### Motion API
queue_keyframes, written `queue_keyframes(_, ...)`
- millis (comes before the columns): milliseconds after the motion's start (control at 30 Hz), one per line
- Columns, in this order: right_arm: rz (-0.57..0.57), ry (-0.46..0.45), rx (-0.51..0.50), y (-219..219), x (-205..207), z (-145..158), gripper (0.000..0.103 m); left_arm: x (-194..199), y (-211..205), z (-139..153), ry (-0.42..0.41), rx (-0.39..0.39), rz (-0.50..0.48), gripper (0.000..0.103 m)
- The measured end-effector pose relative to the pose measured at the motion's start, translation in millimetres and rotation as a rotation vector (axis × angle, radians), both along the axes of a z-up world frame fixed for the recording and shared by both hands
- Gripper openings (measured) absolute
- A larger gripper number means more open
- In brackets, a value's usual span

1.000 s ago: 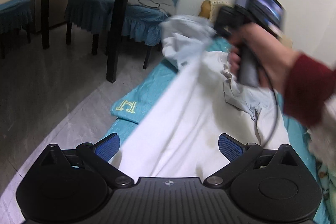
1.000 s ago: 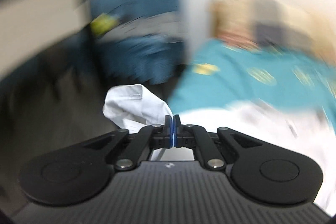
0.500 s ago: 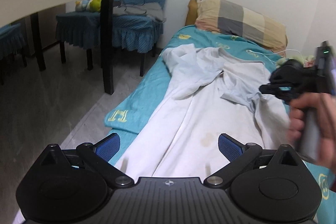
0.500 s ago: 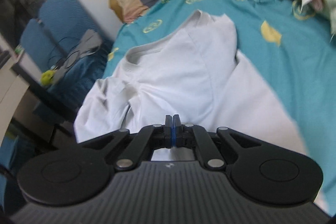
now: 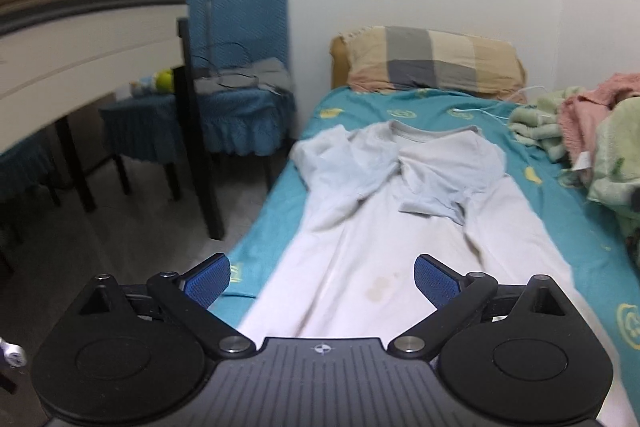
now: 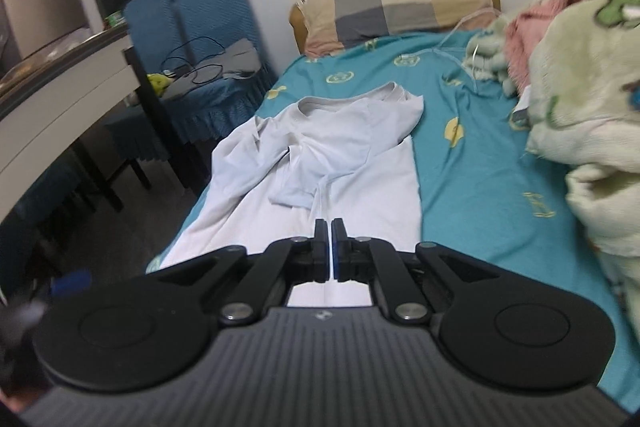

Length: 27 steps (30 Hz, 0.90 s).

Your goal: Fold clothes

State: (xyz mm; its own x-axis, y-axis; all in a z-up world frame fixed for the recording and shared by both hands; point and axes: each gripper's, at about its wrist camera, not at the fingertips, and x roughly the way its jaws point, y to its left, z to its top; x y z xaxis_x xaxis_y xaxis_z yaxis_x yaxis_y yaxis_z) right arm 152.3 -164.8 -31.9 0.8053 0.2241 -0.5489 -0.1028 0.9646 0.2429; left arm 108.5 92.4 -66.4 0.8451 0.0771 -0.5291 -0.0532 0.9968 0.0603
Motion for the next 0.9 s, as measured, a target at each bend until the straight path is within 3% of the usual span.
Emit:
queue_keyframes(167,-0.008,-0.050,0.003,-9.0,-32.7,1.5,0.006,-4.8,0.9,9.2,-0.010,-0.024,0.015,0.099)
queue_keyframes(333,-0.003,-0.020,0.016,-17.2,-37.1,-9.4,0.011,-11.6,-5.2,17.6,-0.031,-0.031,0.001,0.099)
queue_keyframes(367,0.000,-0.016,0.011,-17.9,-37.3,-11.2,0.024,-12.5,-7.3,18.7,-0.033,-0.034,-0.003,0.099)
queue_keyframes(400,0.001,-0.021,0.018,-19.5,-38.0,-12.1,0.044,-13.5,-9.5,19.5,-0.036,-0.036,-0.008,0.099)
queue_keyframes(467,-0.002,-0.041,0.047,-23.9,-40.2,-12.7,0.066,-14.7,-14.4,19.5,-0.041,-0.021,-0.019,0.099)
queue_keyframes(500,-0.003,-0.048,0.062,-25.9,-41.4,-12.3,0.068,-15.0,-17.1,19.3,-0.044,-0.010,-0.024,0.099)
queue_keyframes(767,0.009,-0.041,0.035,-24.5,-38.8,-13.9,0.068,-17.6,-38.1,17.5,-0.065,0.077,-0.065,0.102)
queue_keyframes(900,0.018,-0.021,0.027,-23.2,-36.6,-17.8,0.068,-2.5,-41.4,15.1,-0.041,0.049,-0.073,0.102)
